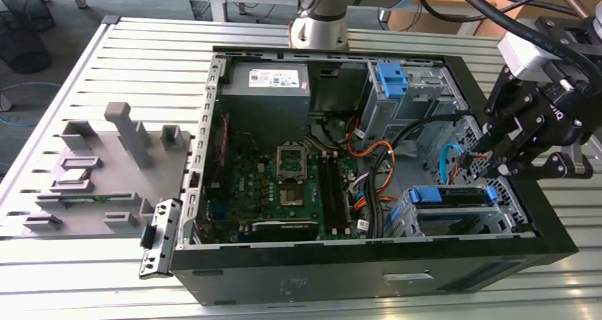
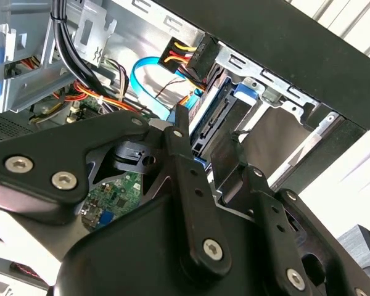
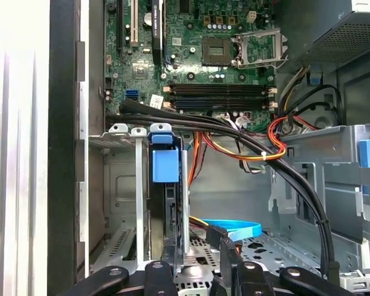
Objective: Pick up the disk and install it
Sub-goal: 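Insert the first disk wire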
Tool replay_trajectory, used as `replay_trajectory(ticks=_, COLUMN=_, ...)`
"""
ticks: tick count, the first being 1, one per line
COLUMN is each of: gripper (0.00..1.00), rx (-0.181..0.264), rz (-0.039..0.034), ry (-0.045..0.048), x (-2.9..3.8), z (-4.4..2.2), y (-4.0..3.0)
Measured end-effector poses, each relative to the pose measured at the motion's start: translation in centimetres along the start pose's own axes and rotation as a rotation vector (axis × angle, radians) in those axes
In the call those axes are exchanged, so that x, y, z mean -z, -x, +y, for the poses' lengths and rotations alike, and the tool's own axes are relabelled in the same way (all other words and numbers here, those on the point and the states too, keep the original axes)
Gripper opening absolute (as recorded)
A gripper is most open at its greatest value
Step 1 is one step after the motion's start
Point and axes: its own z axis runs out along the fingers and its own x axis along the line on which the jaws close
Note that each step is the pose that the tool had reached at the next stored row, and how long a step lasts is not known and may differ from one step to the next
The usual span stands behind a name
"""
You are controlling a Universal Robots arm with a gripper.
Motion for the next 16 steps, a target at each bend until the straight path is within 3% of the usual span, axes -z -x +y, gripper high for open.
replay_trajectory(ticks=12, gripper=0.42, rx=0.001, rz=0.0011, ry=0.0003, x=-0.22, z=0.01, y=0.90)
replay_trajectory(ticks=14, gripper=0.42, rx=0.001, rz=0.0053, ry=0.0003, x=-0.34, z=0.02, y=1.26)
replay_trajectory(ticks=16, gripper=0.42, rx=0.000, rz=0.0168, ry=0.0015, x=-0.48, z=0.01, y=1.53)
